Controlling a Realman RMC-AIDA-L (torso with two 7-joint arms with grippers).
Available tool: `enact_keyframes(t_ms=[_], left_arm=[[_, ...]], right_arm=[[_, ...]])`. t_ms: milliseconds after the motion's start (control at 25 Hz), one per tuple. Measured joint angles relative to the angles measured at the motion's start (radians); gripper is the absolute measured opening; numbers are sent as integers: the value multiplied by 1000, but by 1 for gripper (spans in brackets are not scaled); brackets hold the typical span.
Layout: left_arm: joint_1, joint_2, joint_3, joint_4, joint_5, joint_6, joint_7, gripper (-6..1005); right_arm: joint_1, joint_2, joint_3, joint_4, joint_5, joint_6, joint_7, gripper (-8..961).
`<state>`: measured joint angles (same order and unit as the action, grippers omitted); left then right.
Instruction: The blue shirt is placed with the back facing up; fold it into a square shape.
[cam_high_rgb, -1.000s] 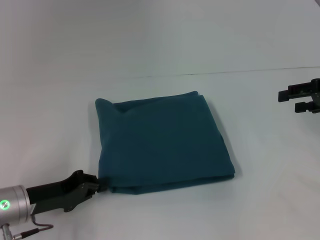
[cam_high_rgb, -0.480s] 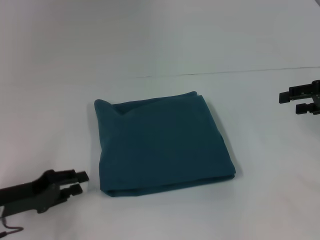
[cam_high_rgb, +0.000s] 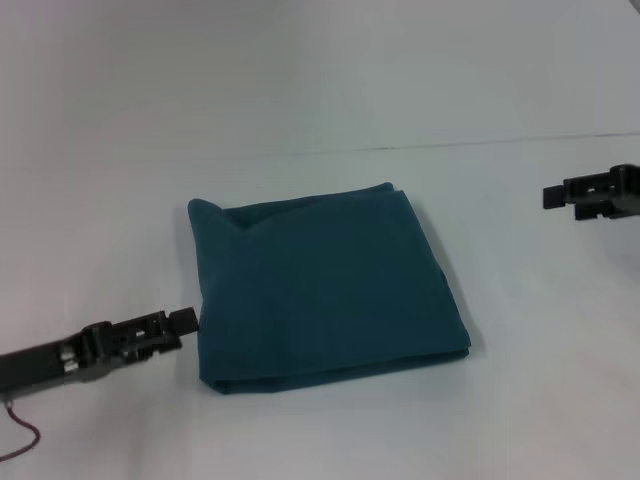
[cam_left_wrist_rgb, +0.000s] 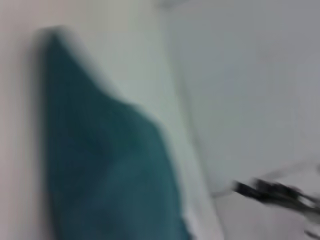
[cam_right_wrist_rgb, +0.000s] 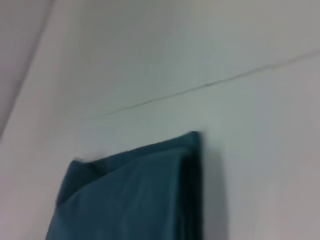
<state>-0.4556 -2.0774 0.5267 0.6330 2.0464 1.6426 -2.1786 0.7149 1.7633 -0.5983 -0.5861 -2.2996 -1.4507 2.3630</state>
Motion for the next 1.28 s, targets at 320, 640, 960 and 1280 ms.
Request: enact_keyframes(t_ms=[320, 640, 960, 1280], left_arm=[[-35, 27, 4, 84, 31, 157, 165, 737], [-53, 23, 61, 100, 79, 168, 346, 737], [-67, 23, 84, 113, 79, 148, 421, 737], [-91, 26, 115, 121, 99, 96, 397, 737]], right_arm=[[-5, 131, -68, -119, 3, -187, -409, 791], [1, 267, -175, -169, 11, -176, -489, 791], [3, 316, -170, -103, 105, -201, -475, 791], [-4, 311, -202, -72, 131, -206, -472, 791]])
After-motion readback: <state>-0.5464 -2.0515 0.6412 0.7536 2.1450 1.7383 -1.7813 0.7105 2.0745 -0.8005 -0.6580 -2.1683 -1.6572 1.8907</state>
